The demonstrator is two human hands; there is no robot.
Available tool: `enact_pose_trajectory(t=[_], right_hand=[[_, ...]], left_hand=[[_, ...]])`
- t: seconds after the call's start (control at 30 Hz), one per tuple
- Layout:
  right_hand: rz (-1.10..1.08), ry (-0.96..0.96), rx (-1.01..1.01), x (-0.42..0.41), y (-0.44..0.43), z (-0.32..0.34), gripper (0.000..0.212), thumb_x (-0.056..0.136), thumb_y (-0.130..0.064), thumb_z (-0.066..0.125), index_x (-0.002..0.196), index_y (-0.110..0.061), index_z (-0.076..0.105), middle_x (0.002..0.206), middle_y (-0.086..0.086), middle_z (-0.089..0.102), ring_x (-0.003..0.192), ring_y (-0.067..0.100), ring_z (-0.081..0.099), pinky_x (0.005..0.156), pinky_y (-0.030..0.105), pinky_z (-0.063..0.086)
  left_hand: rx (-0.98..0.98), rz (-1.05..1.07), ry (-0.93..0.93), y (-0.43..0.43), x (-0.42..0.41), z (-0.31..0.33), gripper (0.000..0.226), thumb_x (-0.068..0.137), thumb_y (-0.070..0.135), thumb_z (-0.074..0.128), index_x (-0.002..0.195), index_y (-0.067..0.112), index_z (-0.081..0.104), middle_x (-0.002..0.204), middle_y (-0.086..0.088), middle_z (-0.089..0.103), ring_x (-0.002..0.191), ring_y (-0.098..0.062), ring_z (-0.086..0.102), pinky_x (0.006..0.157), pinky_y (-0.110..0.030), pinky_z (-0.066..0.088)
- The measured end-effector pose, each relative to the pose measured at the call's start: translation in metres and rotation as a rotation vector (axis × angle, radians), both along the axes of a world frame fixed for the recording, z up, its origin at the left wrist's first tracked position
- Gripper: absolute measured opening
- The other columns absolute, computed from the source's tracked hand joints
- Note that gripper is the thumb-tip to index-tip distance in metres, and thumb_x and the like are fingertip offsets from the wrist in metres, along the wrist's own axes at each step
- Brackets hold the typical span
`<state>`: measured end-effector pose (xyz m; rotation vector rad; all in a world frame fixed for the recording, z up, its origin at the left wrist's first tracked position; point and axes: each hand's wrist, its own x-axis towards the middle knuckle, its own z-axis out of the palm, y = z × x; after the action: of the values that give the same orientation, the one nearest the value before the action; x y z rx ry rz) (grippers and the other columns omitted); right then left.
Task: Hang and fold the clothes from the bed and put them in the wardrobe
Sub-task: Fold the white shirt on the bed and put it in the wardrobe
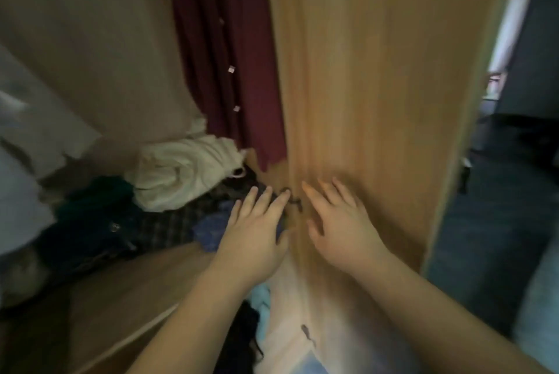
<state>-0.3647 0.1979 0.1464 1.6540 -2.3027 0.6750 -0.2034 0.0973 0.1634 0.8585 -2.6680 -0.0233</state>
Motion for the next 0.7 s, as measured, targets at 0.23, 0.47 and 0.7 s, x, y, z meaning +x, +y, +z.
enact_pose_trajectory(t=[0.23,0.47,0.7], right_hand=[[-0.333,-0.089,0.229,-0.075,0.254,-0.086,0.071,0.091,-0.043,0.046,0.155,-0.035,0.016,0.163,0.002,0.019,0.151,0.024,0.011,0.118,0.044,0.022],[-0.691,-0.225,0.37,-0.104,0.527,-0.155,0.068,0.094,-0.047,0.041,0.155,-0.035,0.013,0.164,-0.001,0.014,0.151,0.024,0.009,0.119,0.045,0.02],[-0.99,-0.392,0.423,-0.079,0.716,-0.192,0.07,0.092,-0.041,0.046,0.156,-0.026,0.022,0.162,0.005,0.022,0.15,0.025,0.016,0.119,0.045,0.02]], left_hand=[[0.132,-0.265,-0.09,0.19,-0.107,-0.083,0.072,0.093,0.043,0.044,0.155,0.037,0.01,0.165,0.0,0.015,0.152,-0.025,0.008,0.122,-0.044,0.014],[0.216,-0.617,-0.273,0.406,-0.195,-0.156,0.069,0.097,0.047,0.043,0.157,0.032,0.013,0.165,-0.001,0.015,0.152,-0.024,0.01,0.121,-0.04,0.015],[0.317,-0.875,-0.462,0.571,-0.244,-0.205,0.067,0.098,0.042,0.046,0.157,0.026,0.019,0.164,-0.005,0.02,0.15,-0.025,0.017,0.121,-0.037,0.018]])
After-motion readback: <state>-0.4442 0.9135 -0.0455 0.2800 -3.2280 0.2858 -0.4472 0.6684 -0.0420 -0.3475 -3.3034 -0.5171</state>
